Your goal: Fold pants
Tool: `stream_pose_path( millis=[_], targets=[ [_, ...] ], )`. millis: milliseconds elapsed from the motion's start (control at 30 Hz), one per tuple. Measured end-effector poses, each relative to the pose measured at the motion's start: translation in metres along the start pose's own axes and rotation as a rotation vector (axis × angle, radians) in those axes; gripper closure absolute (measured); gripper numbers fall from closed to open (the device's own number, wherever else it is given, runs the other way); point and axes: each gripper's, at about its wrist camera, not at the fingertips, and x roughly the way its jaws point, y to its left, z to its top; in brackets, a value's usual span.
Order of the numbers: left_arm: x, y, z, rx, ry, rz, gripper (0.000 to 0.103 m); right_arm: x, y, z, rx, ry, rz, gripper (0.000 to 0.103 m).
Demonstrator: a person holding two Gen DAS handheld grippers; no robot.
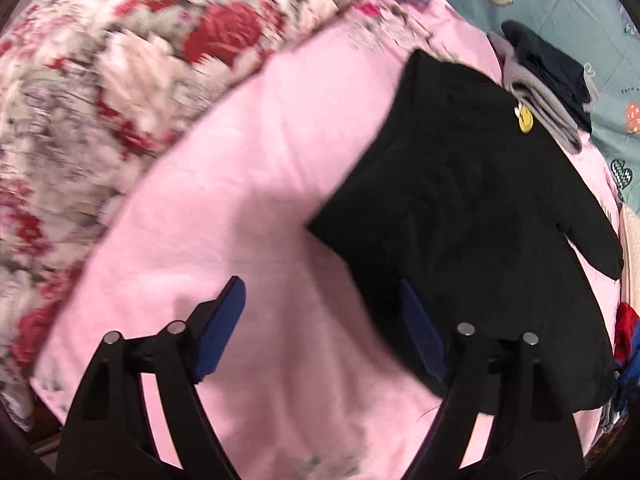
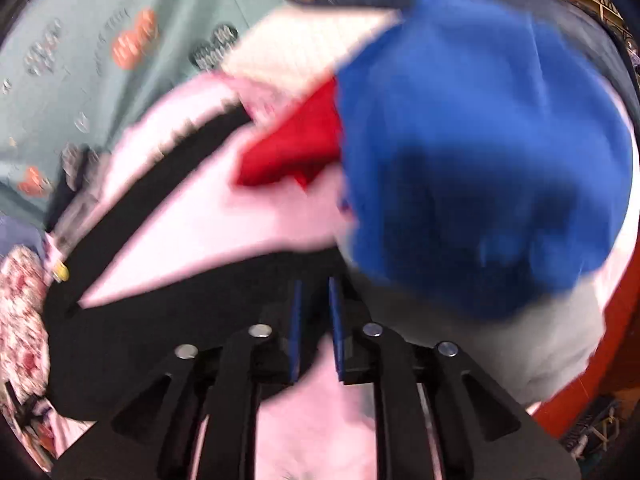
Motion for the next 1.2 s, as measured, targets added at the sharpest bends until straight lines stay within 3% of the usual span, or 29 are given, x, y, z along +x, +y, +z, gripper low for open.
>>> stream_pose_path(
  millis=[67,133,233,333,467,567,733,900,1100,1167,1200],
  targets=[
    [-0.016,0.005,0.008,0.0,-0.047,0.042,0.018,-0.006,0.042,0.024,-0.155,-0.072,0.023,0.06],
    [-0.036,0.003,0.025,0.005,-0.105,0.05,0.015,-0.003,0.092,0.044,-0.307,-0.103,0.074,0.049],
    [-0.05,-0.009,0.054,0.03,-0.16,-0.016,0.007,0.033,0.198,0.065,-0.607,-0.067,0.215,0.048],
    [-0.044,-0.026,0.083,0.067,-0.174,-0.041,0.006,0.079,0.271,0.071,-0.728,-0.004,0.272,0.043],
    [-0.008,-0.057,0.118,0.14,-0.123,-0.085,0.006,0.156,0.368,0.06,-0.885,0.097,0.376,0.043],
    [0.024,-0.078,0.136,0.197,-0.106,-0.145,0.006,0.198,0.416,0.047,-1.011,0.115,0.387,0.043],
    [0.068,-0.083,0.162,0.199,-0.122,-0.212,0.006,0.258,0.454,0.03,-1.084,0.217,0.404,0.043],
    [0.093,-0.086,0.181,0.212,-0.096,-0.28,0.006,0.293,0.484,0.032,-1.124,0.246,0.456,0.045],
    [0.104,-0.089,0.186,0.225,-0.071,-0.358,0.006,0.322,0.502,0.03,-1.167,0.333,0.448,0.065],
    [0.11,-0.091,0.185,0.242,-0.058,-0.356,0.006,0.317,0.502,0.026,-1.22,0.35,0.451,0.093],
    [0.113,-0.092,0.186,0.246,-0.053,-0.35,0.006,0.314,0.5,0.026,-1.237,0.342,0.441,0.099]
  ],
)
